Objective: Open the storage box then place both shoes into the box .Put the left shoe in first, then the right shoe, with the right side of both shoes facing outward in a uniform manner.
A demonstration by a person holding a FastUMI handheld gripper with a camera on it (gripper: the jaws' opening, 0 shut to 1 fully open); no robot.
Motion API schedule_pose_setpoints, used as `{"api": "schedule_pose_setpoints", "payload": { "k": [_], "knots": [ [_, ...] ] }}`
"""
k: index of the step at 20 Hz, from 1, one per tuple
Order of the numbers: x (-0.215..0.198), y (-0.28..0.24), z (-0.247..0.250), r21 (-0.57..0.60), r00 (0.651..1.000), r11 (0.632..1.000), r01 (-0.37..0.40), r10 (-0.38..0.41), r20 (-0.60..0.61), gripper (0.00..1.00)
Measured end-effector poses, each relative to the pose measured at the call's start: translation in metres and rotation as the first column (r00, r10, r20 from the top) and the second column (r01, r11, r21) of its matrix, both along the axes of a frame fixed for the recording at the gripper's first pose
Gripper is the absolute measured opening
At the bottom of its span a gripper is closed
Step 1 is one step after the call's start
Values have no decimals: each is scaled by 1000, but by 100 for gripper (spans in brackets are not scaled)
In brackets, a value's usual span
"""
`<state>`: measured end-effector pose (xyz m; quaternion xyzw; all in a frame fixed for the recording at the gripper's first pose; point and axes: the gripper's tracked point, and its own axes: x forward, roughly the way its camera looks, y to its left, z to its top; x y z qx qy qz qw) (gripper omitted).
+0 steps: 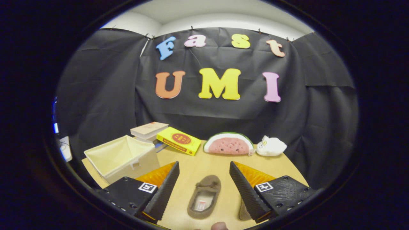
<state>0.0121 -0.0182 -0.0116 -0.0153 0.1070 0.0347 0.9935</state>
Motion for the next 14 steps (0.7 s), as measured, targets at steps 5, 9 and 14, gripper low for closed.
{"api": "schedule_pose_setpoints", "payload": {
  "k": [5,9,14],
  "knots": [
    [20,-23,-77,24,972,999,44,-37,-231,96],
    [37,-26,-123,38,932,997,68,-50,-359,96],
    [47,-26,-160,77,888,993,89,-44,-458,96]
  ]
}}
